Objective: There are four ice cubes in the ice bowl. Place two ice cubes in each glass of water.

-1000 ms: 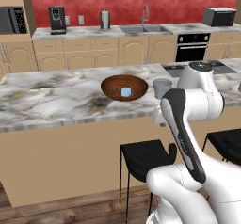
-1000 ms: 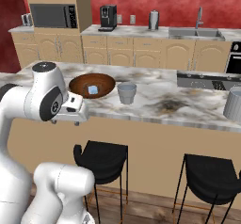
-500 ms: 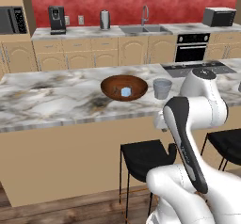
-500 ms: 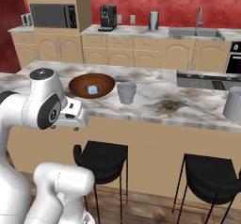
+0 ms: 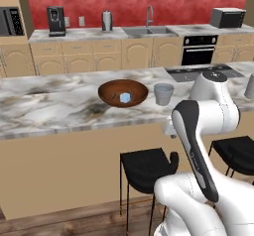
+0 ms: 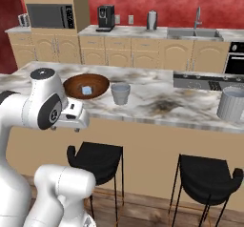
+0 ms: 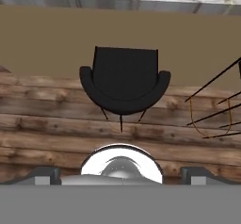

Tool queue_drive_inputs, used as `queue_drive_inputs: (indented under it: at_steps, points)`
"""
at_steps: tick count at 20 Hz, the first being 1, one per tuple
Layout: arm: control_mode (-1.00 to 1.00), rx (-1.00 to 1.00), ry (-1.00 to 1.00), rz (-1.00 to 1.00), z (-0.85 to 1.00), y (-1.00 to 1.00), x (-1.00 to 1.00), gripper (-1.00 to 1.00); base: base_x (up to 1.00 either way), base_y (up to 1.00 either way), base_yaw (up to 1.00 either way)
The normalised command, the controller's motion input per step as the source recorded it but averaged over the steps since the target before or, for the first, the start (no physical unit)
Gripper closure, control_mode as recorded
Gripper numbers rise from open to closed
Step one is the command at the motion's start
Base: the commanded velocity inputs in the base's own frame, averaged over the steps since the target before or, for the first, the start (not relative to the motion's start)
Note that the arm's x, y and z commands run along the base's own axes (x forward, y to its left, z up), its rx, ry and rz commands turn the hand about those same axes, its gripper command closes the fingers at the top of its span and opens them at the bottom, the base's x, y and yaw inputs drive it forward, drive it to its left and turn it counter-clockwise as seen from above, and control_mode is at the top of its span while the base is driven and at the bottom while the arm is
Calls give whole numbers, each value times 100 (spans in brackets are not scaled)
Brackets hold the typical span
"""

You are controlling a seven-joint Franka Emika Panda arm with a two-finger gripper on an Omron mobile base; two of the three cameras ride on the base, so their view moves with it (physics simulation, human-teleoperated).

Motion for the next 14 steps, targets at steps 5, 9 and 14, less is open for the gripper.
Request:
queue_drive_inputs:
  at_steps: [5, 9, 14]
  points:
    - [100, 0, 0, 0, 0, 0, 0, -100, 0, -41, 0]
    - [100, 0, 0, 0, 0, 0, 0, -100, 0, -44, 0]
    - [100, 0, 0, 0, 0, 0, 0, -100, 0, -46, 0]
